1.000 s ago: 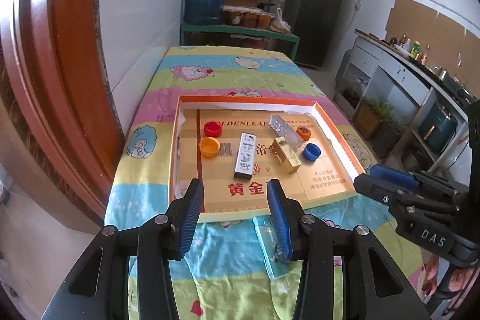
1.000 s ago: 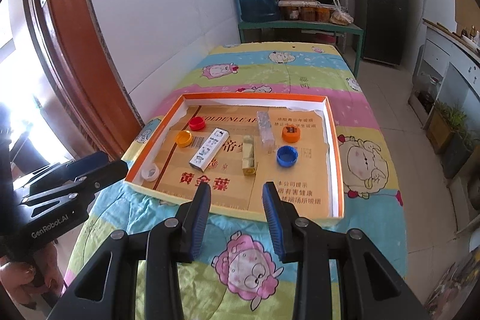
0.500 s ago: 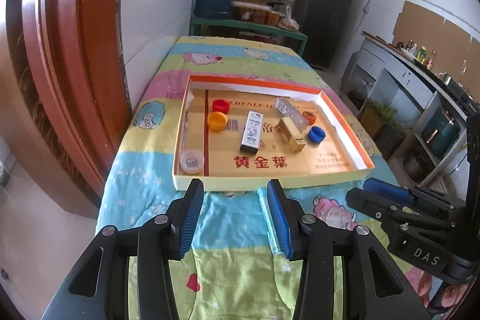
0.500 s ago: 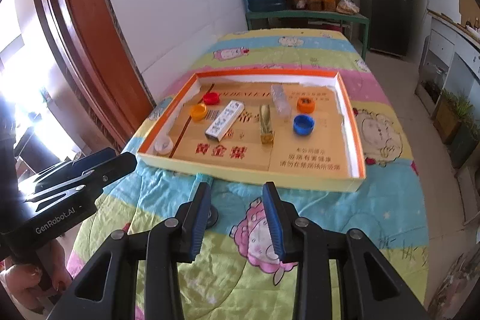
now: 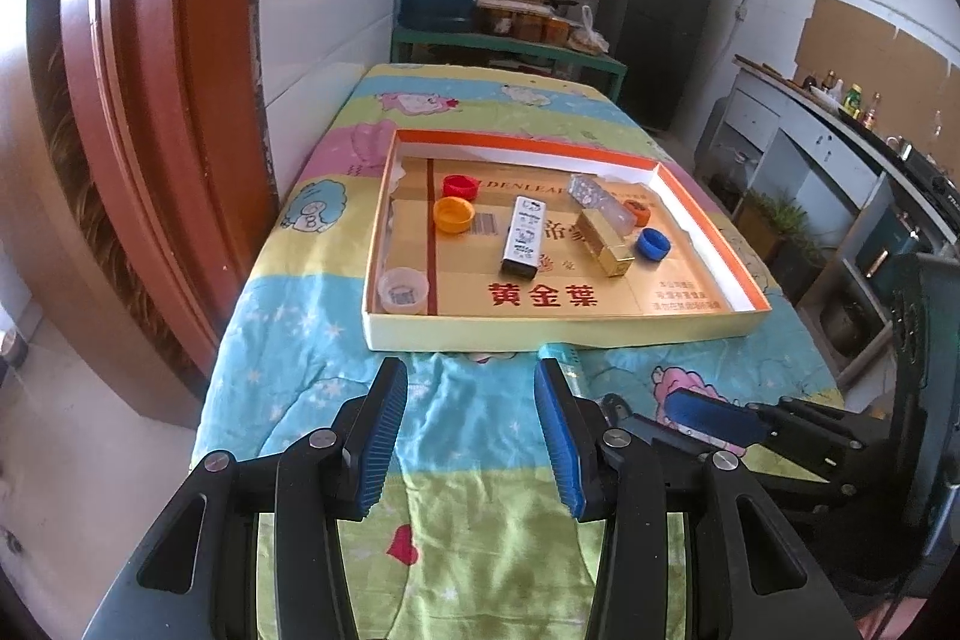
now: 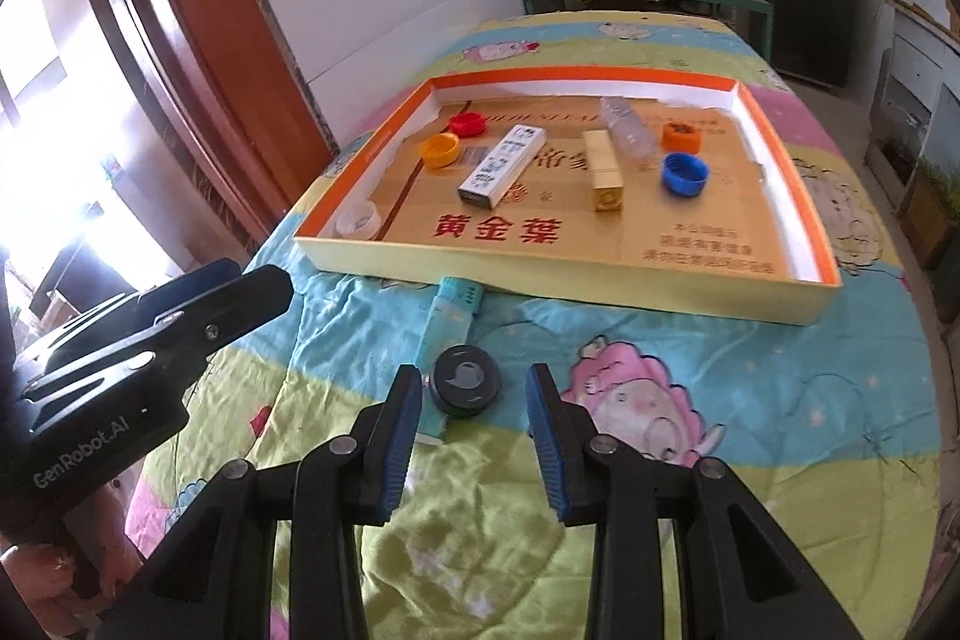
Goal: Organize rigid objects
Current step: 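Grasp the black round cap with the right gripper while the left gripper approaches the teal lighter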
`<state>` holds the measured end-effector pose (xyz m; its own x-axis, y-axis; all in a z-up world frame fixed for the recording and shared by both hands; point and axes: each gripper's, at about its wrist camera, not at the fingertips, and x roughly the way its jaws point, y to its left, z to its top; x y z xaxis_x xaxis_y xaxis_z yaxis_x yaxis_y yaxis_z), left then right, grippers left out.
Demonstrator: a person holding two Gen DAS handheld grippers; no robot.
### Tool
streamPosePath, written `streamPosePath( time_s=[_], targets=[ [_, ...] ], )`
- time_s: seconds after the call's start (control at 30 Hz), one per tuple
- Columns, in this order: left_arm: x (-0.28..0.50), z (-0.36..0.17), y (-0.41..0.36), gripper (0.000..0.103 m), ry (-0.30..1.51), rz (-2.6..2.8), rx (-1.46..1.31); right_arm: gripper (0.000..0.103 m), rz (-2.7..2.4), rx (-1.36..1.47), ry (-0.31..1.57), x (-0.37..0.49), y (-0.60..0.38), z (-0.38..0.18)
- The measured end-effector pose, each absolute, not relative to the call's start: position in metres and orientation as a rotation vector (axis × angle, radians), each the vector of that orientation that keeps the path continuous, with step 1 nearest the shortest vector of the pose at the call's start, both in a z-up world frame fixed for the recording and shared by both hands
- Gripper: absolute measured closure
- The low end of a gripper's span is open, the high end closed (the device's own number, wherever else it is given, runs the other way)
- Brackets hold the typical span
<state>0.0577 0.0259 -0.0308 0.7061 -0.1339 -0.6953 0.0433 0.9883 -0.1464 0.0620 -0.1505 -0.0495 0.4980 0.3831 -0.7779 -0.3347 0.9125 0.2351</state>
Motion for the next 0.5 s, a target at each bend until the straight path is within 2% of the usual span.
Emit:
streamPosePath(
  time_s=[0.5],
  targets=[
    [0.063,-0.038,0.028,0.058,0.801,-0.098,-0.113,0.067,0.444,0.065,0.984,0.072,-0.140,-0.067]
  ],
)
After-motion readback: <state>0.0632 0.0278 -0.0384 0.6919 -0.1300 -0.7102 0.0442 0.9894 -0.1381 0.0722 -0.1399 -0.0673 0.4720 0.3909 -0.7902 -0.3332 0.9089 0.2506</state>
